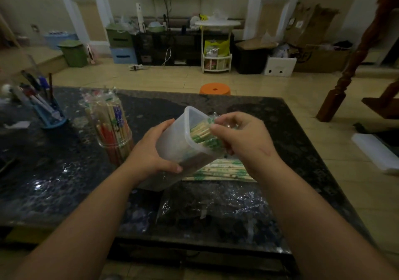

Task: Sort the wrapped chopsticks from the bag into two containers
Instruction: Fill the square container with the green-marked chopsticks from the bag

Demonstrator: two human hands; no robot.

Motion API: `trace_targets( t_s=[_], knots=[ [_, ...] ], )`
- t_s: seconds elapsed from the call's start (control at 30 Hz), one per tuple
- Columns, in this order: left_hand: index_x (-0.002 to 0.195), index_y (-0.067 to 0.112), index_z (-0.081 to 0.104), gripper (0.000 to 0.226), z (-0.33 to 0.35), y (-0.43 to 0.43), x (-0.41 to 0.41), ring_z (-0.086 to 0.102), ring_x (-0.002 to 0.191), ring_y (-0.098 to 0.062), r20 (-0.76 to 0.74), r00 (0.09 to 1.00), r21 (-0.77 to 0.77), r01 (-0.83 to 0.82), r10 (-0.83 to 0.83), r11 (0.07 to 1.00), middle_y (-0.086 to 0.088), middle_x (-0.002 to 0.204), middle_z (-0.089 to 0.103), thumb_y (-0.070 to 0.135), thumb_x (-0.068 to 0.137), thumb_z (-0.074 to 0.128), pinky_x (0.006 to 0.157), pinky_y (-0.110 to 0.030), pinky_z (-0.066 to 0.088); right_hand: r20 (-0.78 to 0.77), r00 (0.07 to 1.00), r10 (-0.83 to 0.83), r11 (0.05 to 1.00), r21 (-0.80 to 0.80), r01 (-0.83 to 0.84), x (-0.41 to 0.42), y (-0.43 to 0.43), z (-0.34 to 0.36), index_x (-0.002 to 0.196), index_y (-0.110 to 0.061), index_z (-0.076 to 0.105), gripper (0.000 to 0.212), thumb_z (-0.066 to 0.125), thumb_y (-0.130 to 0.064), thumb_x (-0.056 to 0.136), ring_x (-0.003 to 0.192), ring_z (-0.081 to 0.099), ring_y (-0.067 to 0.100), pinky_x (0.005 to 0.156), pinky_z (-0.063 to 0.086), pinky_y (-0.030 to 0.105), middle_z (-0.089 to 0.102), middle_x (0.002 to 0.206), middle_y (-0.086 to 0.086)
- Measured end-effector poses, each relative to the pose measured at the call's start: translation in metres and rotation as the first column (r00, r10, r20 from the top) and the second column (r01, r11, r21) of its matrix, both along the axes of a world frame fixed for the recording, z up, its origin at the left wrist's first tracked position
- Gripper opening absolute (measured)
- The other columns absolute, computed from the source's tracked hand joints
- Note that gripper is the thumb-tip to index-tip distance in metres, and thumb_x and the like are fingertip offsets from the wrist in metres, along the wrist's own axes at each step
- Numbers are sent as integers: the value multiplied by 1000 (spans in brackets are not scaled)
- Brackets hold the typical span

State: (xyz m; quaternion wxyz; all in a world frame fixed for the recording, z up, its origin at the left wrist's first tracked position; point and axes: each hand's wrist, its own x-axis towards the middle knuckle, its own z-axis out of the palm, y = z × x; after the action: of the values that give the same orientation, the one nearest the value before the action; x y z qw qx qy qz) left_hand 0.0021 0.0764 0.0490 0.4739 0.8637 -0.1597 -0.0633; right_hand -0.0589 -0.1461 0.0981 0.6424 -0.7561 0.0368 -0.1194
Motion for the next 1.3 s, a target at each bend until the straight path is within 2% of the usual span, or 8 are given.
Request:
trace_targets(
  t_s=[0.1, 0.2, 0.37, 0.73, 0.9, 1.03, 1.2, 1.3],
  knots=[
    [144, 50, 32, 122, -1, 0, 1, 41, 131, -14, 6, 1000, -8, -7, 7, 1000, 16, 145, 39, 48, 34, 85, 104, -43, 40, 75, 997, -29, 999, -23, 31, 0, 2, -1, 94, -17, 69, 16, 76, -24, 81, 79, 65, 10, 57, 50, 19, 68, 94, -2],
    [147, 45, 33, 125, -3, 0, 1, 41, 130, -15, 9, 1000, -10, -29, 29, 1000, 14, 146, 39, 48, 34, 85, 104, -44, 40, 171, 984, -59, 995, 90, 44, 0, 0, 4, 87, -9, 66, 8, 61, -4, 88, 62, 58, 11, 54, 50, 24, 63, 78, 7],
    [148, 45, 34, 125, -4, 1, 3, 42, 131, -16, 13, 999, -25, -37, 38, 999, 12, 147, 40, 47, 34, 86, 108, -50, 40, 135, 990, 48, 976, -218, -18, 0, 4, 0, 79, -26, 71, 21, 69, -7, 86, 68, 60, -3, 62, 54, 19, 65, 79, -10],
    [149, 45, 33, 126, -5, 0, 5, 43, 130, -15, 35, 999, -7, -28, 28, 1000, 13, 146, 41, 48, 34, 86, 108, -50, 40, 158, 986, 45, 885, -465, 35, 8, 6, -9, 97, -25, 76, 12, 67, -22, 90, 73, 50, -4, 66, 39, 15, 58, 88, -18],
    [149, 44, 33, 127, -6, 0, 5, 42, 131, -16, 39, 998, -20, -41, 41, 999, 12, 147, 40, 49, 34, 86, 109, -51, 40, 148, 988, 33, 947, -322, 16, 5, 2, -5, 94, -26, 73, 9, 65, -25, 91, 80, 61, 4, 75, 58, 37, 65, 90, -12],
    [149, 44, 33, 125, -9, 3, 7, 42, 133, -16, 20, 996, -84, -81, 83, 993, 11, 148, 39, 49, 36, 88, 109, -53, 40, 151, 983, -107, 961, -239, 142, 6, -4, -6, 86, -20, 66, 13, 55, -19, 91, 76, 62, 22, 69, 55, 46, 65, 81, 1],
    [147, 45, 36, 124, -12, 5, 9, 44, 133, -17, 24, 992, -121, -120, 124, 985, 12, 148, 42, 49, 35, 90, 108, -55, 41, -200, 979, 33, 911, -398, -112, 14, -24, -22, 81, -3, 61, 16, 54, -14, 90, 60, 59, 25, 56, 49, 37, 64, 68, 9],
    [146, 47, 36, 123, -12, 5, 9, 44, 132, -18, 25, 992, -119, -118, 122, 986, 11, 148, 42, 49, 36, 90, 107, -56, 41, -542, 813, 213, 798, -383, -465, 9, -27, -29, 86, -6, 62, 13, 52, -8, 94, 55, 63, 20, 52, 51, 29, 68, 69, 10]
  ],
)
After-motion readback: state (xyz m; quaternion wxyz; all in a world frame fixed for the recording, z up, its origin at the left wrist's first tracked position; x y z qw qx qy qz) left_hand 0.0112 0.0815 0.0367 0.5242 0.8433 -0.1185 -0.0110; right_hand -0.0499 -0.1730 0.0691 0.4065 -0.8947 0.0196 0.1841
